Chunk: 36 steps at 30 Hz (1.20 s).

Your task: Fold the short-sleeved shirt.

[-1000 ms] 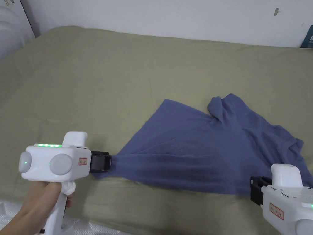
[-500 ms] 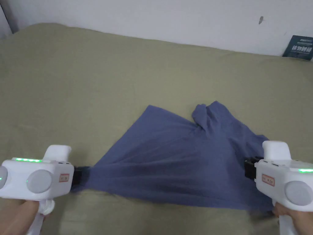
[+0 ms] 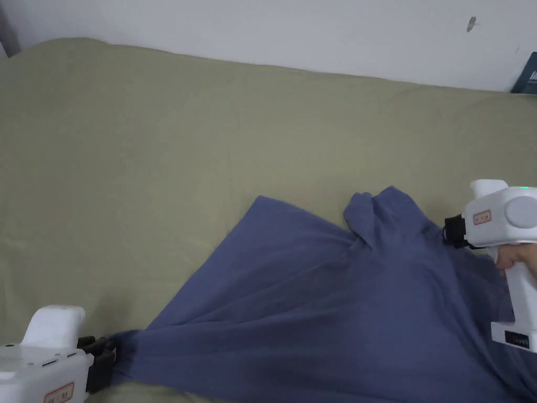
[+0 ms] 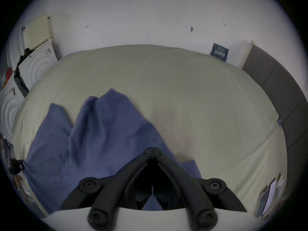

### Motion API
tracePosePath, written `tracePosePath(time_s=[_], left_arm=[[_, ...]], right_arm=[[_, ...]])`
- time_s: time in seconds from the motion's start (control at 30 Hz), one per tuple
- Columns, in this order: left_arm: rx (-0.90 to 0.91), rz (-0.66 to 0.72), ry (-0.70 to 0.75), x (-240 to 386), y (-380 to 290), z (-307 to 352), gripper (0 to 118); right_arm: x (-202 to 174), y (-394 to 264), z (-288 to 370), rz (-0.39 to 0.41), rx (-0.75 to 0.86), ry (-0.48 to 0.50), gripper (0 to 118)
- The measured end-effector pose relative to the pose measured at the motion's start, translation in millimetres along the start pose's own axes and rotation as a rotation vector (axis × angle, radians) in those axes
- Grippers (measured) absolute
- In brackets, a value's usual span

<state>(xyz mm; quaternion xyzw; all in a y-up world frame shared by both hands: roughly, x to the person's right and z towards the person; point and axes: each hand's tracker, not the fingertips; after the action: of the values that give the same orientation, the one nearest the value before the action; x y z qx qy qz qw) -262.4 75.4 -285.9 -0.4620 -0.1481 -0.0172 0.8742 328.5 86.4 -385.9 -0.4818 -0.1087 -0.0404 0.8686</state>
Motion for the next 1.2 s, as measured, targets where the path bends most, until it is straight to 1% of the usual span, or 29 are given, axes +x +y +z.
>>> tracePosePath(time_s=[0.03, 0.07, 0.1, 0.13, 0.17, 0.23, 0.27, 0.3, 0.33, 0.37, 0.4, 0.43, 0.47, 0.5, 0.53, 0.57, 0.7, 0.8, 0.87, 1.0, 1.07, 1.2], left_arm=[[-0.002, -0.003, 0.001, 0, 0, -1, 4], [-0.002, -0.007, 0.002, 0, 1, -1, 4], [-0.003, -0.008, 0.003, 0, 2, -2, 4], [-0.004, -0.008, 0.003, 0, 3, -3, 4], [-0.005, -0.008, 0.002, -2, 2, -4, 4], [-0.011, -0.005, 0.001, -3, 4, -6, 4], [-0.014, -0.001, 0.002, -3, 5, -7, 4], [-0.016, 0.002, 0.003, -2, 3, -6, 4], [-0.018, 0.0, 0.004, -2, 4, -6, 4], [-0.02, -0.001, 0.005, -1, 6, -5, 4], [-0.024, 0.002, 0.003, -1, 6, -4, 4], [-0.025, 0.003, 0.001, 0, 6, -2, 4], [-0.025, 0.003, 0.001, 1, 7, 0, 4], [-0.023, 0.001, 0.005, 2, 9, 2, 4], [-0.019, -0.001, 0.009, 3, 11, 5, 4], [-0.013, -0.002, 0.009, 5, 11, 13, 4], [0.055, -0.015, 0.008, 18, 25, 45, 4], [0.136, -0.048, -0.002, 35, 45, 75, 4], [0.187, -0.067, -0.005, 49, 59, 98, 4], [0.294, -0.081, 0.003, 71, 106, 140, 4], [0.346, -0.074, -0.01, 79, 134, 162, 4], [0.43, -0.11, 0.022, 102, 190, 204, 4]], right_arm=[[-1, 2, -8, 0.019, -0.03, -0.016, 103], [-2, 2, -16, 0.037, -0.067, -0.027, 118], [-4, 0, -24, 0.059, -0.095, -0.043, 118], [-6, -1, -25, 0.07, -0.063, -0.026, 117], [-7, -3, -30, 0.09, -0.098, -0.028, 111], [-6, -3, -26, 0.038, -0.077, -0.019, 111], [-7, -2, -22, 0.026, -0.08, -0.011, 110], [-9, -2, -13, 0.028, -0.066, 0.001, 104], [-7, -3, -6, 0.033, -0.035, 0.014, 81], [-12, -2, 6, 0.045, 0.007, 0.019, 42], [-14, -2, 17, 0.051, 0.011, 0.018, 2], [-19, -3, 31, 0.053, 0.06, 0.0, 1], [-18, -10, 43, 0.064, 0.065, 0.018, 1], [-21, -12, 59, 0.096, 0.096, 0.008, 1], [-24, -14, 74, 0.118, 0.124, -0.02, 1], [-23, -17, 92, 0.132, 0.153, -0.027, 1], [-17, -28, 175, 0.119, 0.276, -0.023, 1], [-8, -41, 236, 0.149, 0.374, -0.068, 1], [1, -48, 275, 0.138, 0.436, -0.072, 1], [21, -51, 351, 0.105, 0.555, -0.124, 1], [31, -51, 385, 0.092, 0.615, -0.167, 1], [51, -47, 435, 0.051, 0.693, -0.204, 1]])
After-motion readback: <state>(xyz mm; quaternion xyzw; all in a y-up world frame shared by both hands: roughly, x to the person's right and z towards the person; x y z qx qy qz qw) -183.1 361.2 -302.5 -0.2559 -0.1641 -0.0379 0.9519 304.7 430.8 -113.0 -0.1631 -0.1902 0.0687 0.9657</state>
